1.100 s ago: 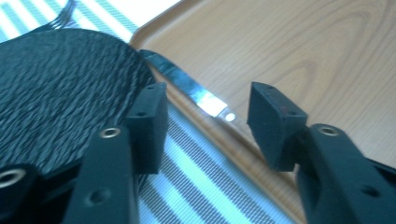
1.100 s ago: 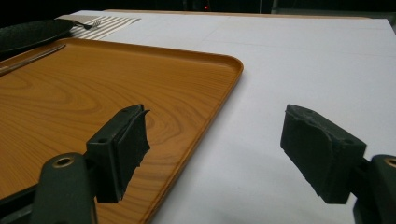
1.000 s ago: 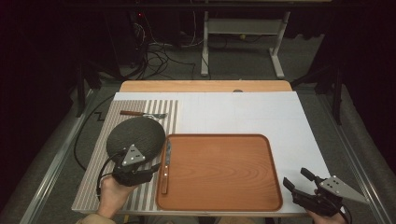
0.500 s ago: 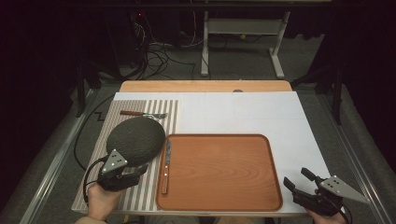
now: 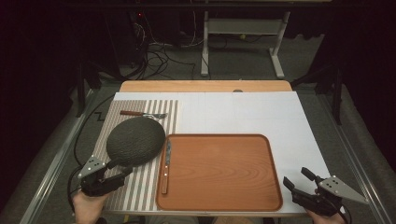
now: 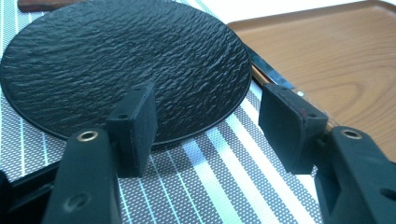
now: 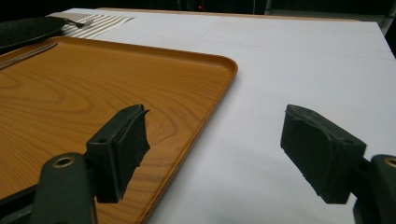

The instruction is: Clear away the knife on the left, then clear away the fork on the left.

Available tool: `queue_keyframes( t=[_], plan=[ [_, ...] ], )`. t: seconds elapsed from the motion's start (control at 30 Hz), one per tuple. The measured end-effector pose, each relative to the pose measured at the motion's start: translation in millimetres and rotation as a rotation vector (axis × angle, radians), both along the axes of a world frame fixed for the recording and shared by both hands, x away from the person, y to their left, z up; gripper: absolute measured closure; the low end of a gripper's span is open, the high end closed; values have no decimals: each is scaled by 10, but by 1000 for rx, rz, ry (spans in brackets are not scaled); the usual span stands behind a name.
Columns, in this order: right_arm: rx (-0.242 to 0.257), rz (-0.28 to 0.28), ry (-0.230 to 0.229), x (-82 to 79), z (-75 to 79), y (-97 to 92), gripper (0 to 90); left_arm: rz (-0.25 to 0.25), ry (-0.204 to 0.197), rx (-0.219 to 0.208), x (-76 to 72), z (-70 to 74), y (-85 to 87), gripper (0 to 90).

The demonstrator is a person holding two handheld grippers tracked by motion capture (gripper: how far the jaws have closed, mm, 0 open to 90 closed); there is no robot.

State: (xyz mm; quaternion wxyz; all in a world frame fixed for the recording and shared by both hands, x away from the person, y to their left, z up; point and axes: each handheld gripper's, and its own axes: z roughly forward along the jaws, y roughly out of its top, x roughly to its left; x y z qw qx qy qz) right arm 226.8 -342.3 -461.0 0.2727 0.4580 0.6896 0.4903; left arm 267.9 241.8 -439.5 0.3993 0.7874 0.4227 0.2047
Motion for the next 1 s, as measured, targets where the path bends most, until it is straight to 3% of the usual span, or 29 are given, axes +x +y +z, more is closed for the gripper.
queue_keyframes(
  t=[0.33, 0.47, 0.77, 0.87, 1.0],
  plan=[
    [-18, -9, -7, 0, 9, 22, 236, 97, 30, -144, -92, -116, 332, 353],
    [-24, -10, -10, -4, 11, 26, 236, 106, 17, -156, -133, -120, 381, 353],
    [-23, -12, -9, 0, 11, 26, 236, 97, 19, -130, -178, -134, 373, 352],
    [-20, -13, -10, -3, 8, 16, 236, 94, 13, -133, -177, -127, 368, 296],
    [-17, -15, -7, 1, 7, 15, 236, 104, 51, -168, -165, -111, 395, 296]
  ],
)
